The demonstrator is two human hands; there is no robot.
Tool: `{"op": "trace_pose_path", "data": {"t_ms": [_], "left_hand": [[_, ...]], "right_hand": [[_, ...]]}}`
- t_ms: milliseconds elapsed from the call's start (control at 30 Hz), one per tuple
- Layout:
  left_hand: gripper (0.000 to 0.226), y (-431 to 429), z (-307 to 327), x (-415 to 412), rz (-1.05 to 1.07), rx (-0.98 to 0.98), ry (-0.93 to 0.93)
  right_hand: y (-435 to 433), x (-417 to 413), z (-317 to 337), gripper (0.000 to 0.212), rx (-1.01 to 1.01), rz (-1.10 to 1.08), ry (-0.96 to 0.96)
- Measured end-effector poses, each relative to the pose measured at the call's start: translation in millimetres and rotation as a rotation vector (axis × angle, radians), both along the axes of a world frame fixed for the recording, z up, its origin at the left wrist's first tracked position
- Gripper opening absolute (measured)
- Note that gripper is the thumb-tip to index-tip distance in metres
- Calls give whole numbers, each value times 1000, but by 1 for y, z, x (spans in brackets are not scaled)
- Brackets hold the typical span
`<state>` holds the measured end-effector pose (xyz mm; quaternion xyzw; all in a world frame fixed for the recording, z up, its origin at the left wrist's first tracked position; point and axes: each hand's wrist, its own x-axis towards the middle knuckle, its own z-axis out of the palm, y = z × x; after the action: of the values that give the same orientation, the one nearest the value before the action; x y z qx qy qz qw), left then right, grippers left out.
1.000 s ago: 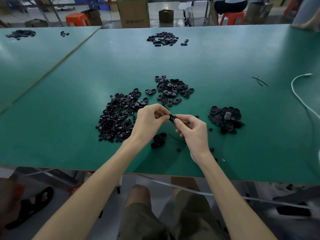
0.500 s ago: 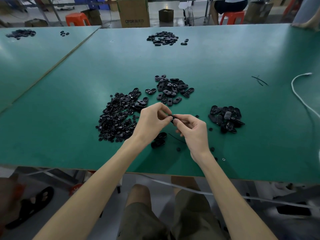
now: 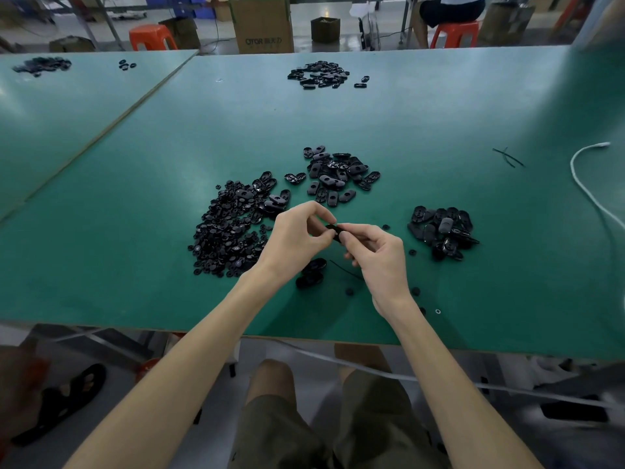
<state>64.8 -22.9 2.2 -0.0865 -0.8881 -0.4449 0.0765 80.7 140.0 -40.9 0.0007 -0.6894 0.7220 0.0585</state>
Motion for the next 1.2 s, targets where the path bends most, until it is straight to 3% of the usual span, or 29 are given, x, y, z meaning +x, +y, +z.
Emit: {"op": "trace_pose_path", "data": {"t_ms": [300, 567, 867, 1200], "left_hand": [[14, 0, 2, -7, -29, -57, -74], [18, -3, 5, -9, -50, 18, -132], [24, -6, 0, -12, -32, 3, -85], [20, -14, -3, -11, -180, 415, -371]], "right_hand": [[0, 0, 3, 19, 2, -4, 18], [-1, 2, 5, 25, -6, 18, 40], [0, 2, 7, 28, 10, 36, 59], [0, 0, 3, 18, -6, 27, 44]]}}
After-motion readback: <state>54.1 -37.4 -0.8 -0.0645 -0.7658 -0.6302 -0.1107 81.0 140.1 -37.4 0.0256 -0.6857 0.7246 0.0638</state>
